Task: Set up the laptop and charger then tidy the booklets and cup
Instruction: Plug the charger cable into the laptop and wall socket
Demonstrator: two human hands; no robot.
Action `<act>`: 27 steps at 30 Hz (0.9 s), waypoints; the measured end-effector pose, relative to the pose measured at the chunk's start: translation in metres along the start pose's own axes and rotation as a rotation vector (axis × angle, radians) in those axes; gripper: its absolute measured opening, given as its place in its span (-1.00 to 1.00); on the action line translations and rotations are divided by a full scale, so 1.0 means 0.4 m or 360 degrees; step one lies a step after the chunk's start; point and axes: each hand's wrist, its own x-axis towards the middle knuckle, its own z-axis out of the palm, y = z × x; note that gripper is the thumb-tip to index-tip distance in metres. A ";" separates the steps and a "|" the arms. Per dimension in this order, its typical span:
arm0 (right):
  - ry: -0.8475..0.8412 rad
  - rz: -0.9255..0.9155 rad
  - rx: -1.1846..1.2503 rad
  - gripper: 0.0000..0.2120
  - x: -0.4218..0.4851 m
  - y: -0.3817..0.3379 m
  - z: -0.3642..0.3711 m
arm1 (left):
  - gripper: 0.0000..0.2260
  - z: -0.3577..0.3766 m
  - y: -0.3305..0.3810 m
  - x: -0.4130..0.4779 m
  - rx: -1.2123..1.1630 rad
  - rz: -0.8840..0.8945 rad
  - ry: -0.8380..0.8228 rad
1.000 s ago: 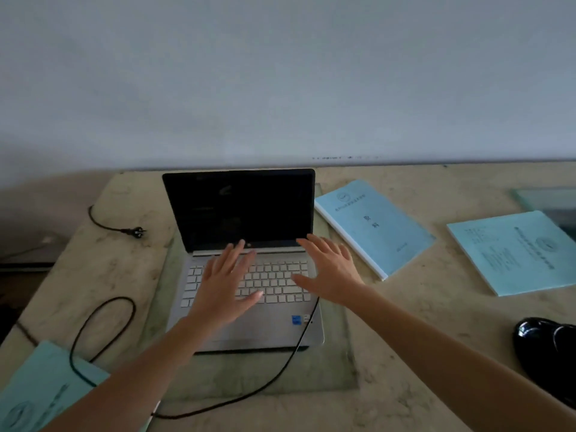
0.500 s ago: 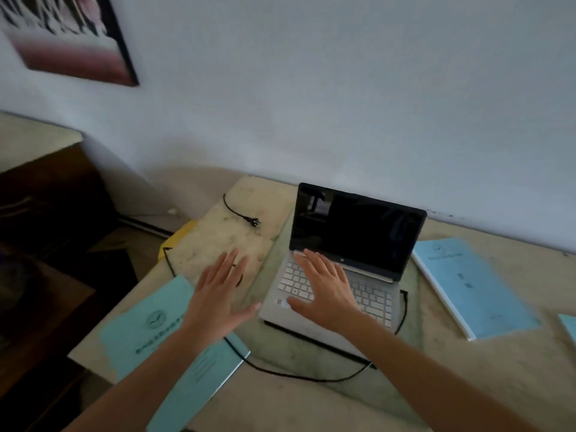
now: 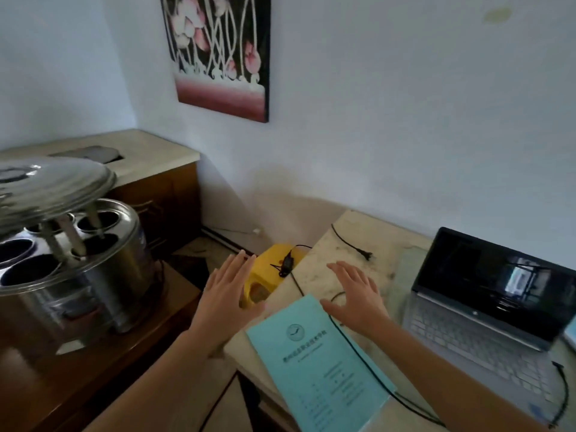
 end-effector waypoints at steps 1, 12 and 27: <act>-0.0012 -0.0012 0.0015 -0.27 0.019 -0.032 0.020 | -0.19 -0.015 -0.040 -0.008 0.0020 -0.0032 0.0000; -0.0013 0.0124 0.0043 -0.28 0.284 -0.131 0.181 | -0.21 0.009 -0.321 0.126 0.0059 -0.0038 -0.0139; 0.0138 0.0939 0.0123 -0.22 0.431 0.018 0.218 | -0.22 0.249 -0.249 0.674 -0.0169 0.0740 -0.0648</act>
